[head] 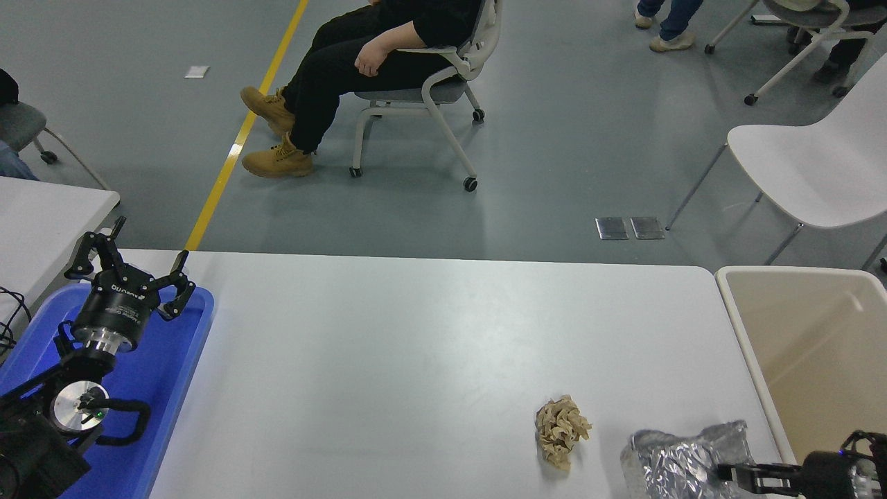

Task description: Clean the table surface

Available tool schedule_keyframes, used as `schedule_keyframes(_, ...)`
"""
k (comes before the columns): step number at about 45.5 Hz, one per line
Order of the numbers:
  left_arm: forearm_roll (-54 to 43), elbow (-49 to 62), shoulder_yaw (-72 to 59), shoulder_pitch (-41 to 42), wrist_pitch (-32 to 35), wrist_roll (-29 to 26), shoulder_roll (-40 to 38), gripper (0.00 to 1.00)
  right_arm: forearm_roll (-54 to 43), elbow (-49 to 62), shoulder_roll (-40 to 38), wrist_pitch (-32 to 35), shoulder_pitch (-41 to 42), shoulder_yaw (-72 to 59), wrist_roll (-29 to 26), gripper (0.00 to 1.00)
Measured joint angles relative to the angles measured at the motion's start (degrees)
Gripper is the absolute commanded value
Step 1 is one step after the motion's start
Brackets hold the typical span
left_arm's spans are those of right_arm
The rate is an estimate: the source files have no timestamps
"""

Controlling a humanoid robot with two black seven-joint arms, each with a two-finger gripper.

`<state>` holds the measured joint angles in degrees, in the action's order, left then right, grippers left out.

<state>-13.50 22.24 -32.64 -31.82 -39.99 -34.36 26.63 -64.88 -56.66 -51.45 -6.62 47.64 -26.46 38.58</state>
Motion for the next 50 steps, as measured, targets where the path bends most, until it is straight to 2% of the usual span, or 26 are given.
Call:
schedule_keyframes(18, 0.0, 0.0, 0.0, 0.0, 0.0, 0.0, 0.0, 1.0, 2.9, -3.8, -4.0, 1.2, 11.2, 0.2, 2.7, 0.0)
schedule_keyframes(33, 0.0, 0.0, 0.0, 0.0, 0.0, 0.0, 0.0, 1.0, 3.8, -13.1, -8.5, 5.4, 23.1, 0.2, 3.1, 0.0)
schedule_keyframes(50, 0.0, 0.0, 0.0, 0.0, 0.0, 0.1, 0.0, 1.0, 9.0, -17.4, -8.6, 10.1, 37.3, 0.3, 3.1, 0.0)
